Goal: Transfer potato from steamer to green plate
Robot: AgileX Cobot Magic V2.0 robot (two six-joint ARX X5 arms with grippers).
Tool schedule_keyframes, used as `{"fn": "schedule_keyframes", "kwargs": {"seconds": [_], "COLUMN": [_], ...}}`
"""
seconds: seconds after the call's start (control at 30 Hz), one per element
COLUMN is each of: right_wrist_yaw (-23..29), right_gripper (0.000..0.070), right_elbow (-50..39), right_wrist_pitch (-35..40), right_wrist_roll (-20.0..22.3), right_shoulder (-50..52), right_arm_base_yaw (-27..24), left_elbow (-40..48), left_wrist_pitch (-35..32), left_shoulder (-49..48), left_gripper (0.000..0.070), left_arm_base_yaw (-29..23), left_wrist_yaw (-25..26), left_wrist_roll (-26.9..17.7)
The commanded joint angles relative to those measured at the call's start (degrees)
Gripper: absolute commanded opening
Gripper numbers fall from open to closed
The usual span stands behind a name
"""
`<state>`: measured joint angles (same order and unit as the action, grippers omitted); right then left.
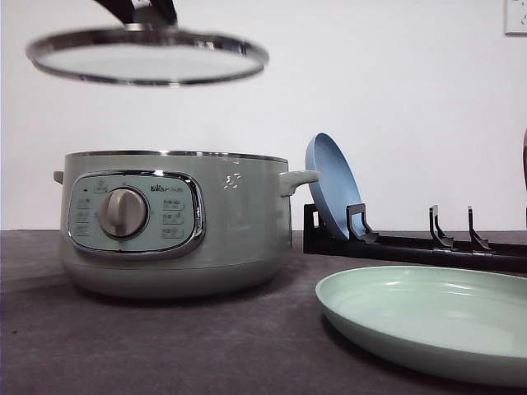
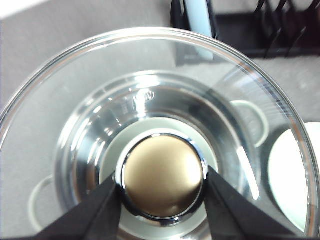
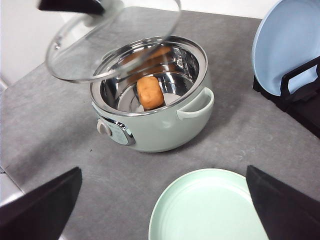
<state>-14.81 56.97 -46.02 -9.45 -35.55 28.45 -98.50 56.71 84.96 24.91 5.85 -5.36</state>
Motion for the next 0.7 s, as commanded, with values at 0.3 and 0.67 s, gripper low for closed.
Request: {"fn": "schedule_keyframes", "kwargs": {"seconds": [0.3,0.67], "right_wrist_yaw": [-0.15,-0.15], "right_gripper": [0.0664,0.0664], "right_elbow": [0.39,0.39], "right_wrist_pitch": [0.50,0.55], "right_wrist_roll": [-0.63,-0.63], "right_shoulder": [-0.28,-0.29], "right_arm_base_yaw": [0.31,0.31], "left_elbow": [-2.60,-2.60], "left_wrist_pitch": [-1.21,0.37], "left_shoulder": [-4.86,-5.22], "left_gripper": [0.0011,0.0013], "left_arm_base_yaw": [-1.38,-11.60], "left_wrist_yaw": [-0.07,-0.07], "left_wrist_roll": [-0.78,-1.49]}}
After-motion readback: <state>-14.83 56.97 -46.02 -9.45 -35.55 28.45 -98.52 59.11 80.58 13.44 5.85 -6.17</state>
